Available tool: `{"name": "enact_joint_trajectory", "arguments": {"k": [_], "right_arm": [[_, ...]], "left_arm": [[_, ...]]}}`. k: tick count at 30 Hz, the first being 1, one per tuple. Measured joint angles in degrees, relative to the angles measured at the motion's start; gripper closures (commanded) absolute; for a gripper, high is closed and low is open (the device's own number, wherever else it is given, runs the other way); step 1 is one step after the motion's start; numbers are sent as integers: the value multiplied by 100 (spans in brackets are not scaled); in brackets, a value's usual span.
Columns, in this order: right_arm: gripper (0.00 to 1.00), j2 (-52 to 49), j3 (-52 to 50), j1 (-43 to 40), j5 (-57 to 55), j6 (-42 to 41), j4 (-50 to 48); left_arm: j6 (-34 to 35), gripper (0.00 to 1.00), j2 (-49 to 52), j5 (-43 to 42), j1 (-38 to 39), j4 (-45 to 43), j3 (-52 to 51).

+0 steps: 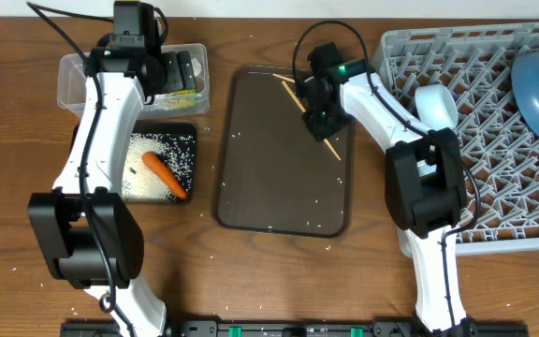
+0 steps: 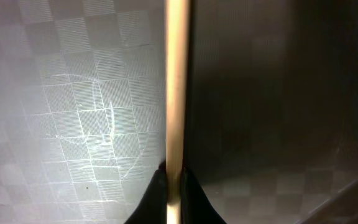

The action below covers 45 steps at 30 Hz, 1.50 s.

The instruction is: Sort waste into correct bins and load items into the dishwasher rack

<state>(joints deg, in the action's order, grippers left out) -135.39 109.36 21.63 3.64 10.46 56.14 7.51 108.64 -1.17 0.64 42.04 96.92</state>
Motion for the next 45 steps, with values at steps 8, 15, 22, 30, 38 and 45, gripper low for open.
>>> {"name": "enact_joint_trajectory", "arguments": {"k": [8,15,22,30,38,45], "right_arm": [[99,46,50,-26,138,-232,195],[99,1311,39,-553,555,-269,33],[99,3480,216,-1749,422,-269,168],[83,3768,177,-3075,546,-70,911],[47,3067,72,-2387,1355,389,975],[45,1921,66,-815,1530,302,568]], "left_arm": [[0,2,0,0,0,0,0],[0,2,0,0,0,0,0],[0,2,0,0,0,0,0],[0,2,0,0,0,0,0],[0,2,0,2,0,-2,0],[0,2,0,-17,0,0,0]]}}
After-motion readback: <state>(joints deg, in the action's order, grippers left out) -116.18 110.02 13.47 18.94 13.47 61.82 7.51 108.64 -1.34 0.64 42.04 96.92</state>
